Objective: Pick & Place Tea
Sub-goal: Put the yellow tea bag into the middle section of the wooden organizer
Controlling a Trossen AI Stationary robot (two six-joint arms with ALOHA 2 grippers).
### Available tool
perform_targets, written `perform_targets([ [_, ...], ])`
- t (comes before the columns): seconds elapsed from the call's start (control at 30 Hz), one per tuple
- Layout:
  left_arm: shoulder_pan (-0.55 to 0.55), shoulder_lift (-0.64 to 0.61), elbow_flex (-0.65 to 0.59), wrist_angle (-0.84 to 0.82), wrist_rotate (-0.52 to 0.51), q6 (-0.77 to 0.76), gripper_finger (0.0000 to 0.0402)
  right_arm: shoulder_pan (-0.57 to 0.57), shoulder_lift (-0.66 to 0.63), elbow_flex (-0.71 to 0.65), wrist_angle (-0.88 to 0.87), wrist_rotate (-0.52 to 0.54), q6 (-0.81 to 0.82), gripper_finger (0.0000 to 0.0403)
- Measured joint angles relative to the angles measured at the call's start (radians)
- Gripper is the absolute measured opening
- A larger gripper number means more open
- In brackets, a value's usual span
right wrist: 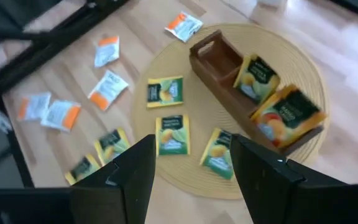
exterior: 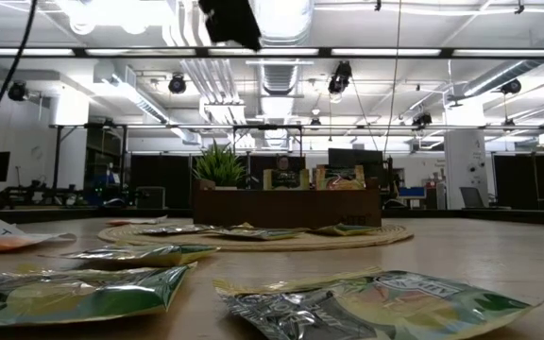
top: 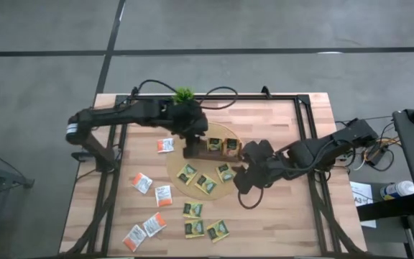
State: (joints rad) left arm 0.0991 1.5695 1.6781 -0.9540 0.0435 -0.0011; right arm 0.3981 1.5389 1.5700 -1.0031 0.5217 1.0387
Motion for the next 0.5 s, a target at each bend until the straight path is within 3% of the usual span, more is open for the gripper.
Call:
perform_targets([
  [0.23,-0.051,-0.132,-0.091,0.113,-0.036,-0.036,0.0135,-0.043,0.073,0.003,-0.003,-0.041,0.124,0.0203],
  [0.5,-0.062,-0.266,-0.216,0.170,-0.038,-0.091,0.0135,-0.127,0.213,0.039,-0.003,-0.248,0.194,0.0203],
])
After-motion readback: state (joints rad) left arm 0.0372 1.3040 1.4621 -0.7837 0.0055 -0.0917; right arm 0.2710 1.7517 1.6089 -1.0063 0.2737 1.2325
